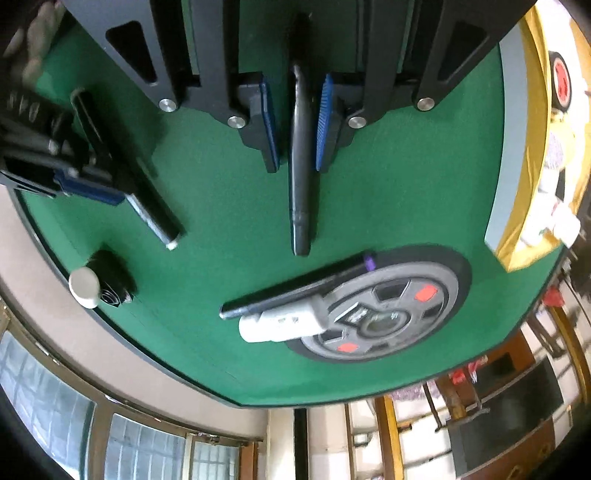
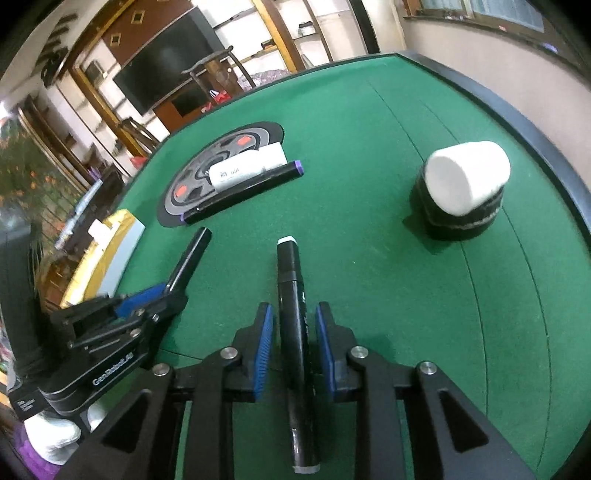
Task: Organize rigid objects
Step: 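Carry both black markers toward the white tray, then lower both black markers into the white tray and open both tools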
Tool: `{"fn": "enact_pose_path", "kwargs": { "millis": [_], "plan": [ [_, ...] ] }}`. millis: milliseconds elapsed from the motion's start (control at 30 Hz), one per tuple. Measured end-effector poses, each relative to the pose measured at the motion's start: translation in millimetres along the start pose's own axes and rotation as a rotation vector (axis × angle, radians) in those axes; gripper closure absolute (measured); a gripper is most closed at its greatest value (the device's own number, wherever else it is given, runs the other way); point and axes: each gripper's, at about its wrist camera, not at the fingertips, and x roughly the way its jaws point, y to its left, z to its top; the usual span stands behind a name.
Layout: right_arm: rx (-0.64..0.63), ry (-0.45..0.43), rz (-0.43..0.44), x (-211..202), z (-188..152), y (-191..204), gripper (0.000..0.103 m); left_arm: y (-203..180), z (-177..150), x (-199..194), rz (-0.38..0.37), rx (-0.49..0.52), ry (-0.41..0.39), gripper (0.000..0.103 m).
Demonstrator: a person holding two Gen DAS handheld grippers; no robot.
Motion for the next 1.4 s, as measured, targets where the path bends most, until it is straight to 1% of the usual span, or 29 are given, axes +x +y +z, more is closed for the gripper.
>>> {"fn": "enact_pose_path", "kwargs": {
  "millis": [67, 100, 200, 233, 267, 300, 367, 400, 433, 567, 667, 700, 767, 867, 933, 1000, 1133, 1267, 1400],
  "plan": [
    [-0.044, 0.007, -0.047, 3.6, 1.8, 9.8, 0.08, -5.0, 2.2, 1.8, 0.023, 0.023, -0.015, 0.084],
    [-0.069, 0.012, -0.076, 6.1, 2.7, 15.4, 0.08, -5.6, 2.8, 1.0, 0.023, 0.033, -0.018, 0.088],
    [-0.158, 0.023, -0.172, 13.5, 3.4, 33.2, 0.08, 3.9, -2.3, -5.8, -0.042, 0.002, -0.01, 0.089],
    [-0.173, 0.022, -0.197, 15.2, 3.0, 37.0, 0.081, 9.2, -4.4, -9.4, -0.058, -0.01, -0.016, 0.089],
    [-0.178, 0.021, -0.213, 16.4, 2.7, 38.3, 0.088, 13.8, -6.4, -14.3, -0.072, -0.02, -0.024, 0.089],
    [-0.172, 0.019, -0.207, 17.0, 3.3, 38.3, 0.089, 20.0, -8.4, -21.3, -0.097, -0.037, -0.038, 0.089],
    [-0.135, 0.015, -0.173, 16.5, 3.8, 34.7, 0.089, 31.5, -12.4, -36.9, -0.147, -0.081, -0.068, 0.089],
    [-0.099, 0.014, -0.124, 15.6, 3.6, 30.9, 0.089, 37.7, -14.7, -45.3, -0.168, -0.104, -0.085, 0.089],
    [-0.075, 0.012, -0.095, 13.9, 2.7, 29.6, 0.089, 43.3, -17.9, -54.7, -0.192, -0.125, -0.104, 0.089],
    [-0.021, -0.031, 0.093, -2.8, -1.4, 32.3, 0.089, 66.8, -33.4, -96.0, -0.27, -0.185, -0.186, 0.089],
    [-0.013, -0.064, 0.232, -20.5, -0.6, 43.6, 0.089, 89.3, -45.9, -120.6, -0.289, -0.231, -0.233, 0.089],
    [-0.016, -0.069, 0.275, -26.2, 0.7, 51.3, 0.089, 98.2, -50.5, -129.3, -0.286, -0.244, -0.246, 0.089],
    [-0.034, -0.068, 0.322, -32.6, 3.2, 66.5, 0.089, 118.0, -59.0, -144.9, -0.253, -0.267, -0.267, 0.088],
    [-0.062, -0.05, 0.384, -37.1, 7.3, 96.6, 0.089, 155.3, -71.8, -160.7, -0.157, -0.317, -0.288, 0.088],
    [-0.066, -0.028, 0.431, -34.5, 10.3, 116.0, 0.089, 183.8, -81.4, -164.4, -0.101, -0.37, -0.281, 0.088],
    [-0.067, -0.002, 0.466, -28.1, 14.8, 137.1, 0.089, 208.5, -91.5, -161.3, -0.054, -0.42, -0.252, 0.088],
    [-0.08, 0.043, 0.481, -15.0, 16.7, 173.9, 0.089, 241.2, -108.3, -144.1, 0.004, -0.475, -0.202, 0.088],
    [-0.112, 0.085, 0.467, 3.1, 15.5, 207.2, 0.089, 255.8, -111.8, -120.3, 0.008, -0.496, -0.148, 0.088],
    [-0.123, 0.136, 0.444, 26.8, 13.4, 238.6, 0.089, 259.2, -109.8, -95.7, 0.004, -0.498, -0.101, 0.088]
  ]
}}
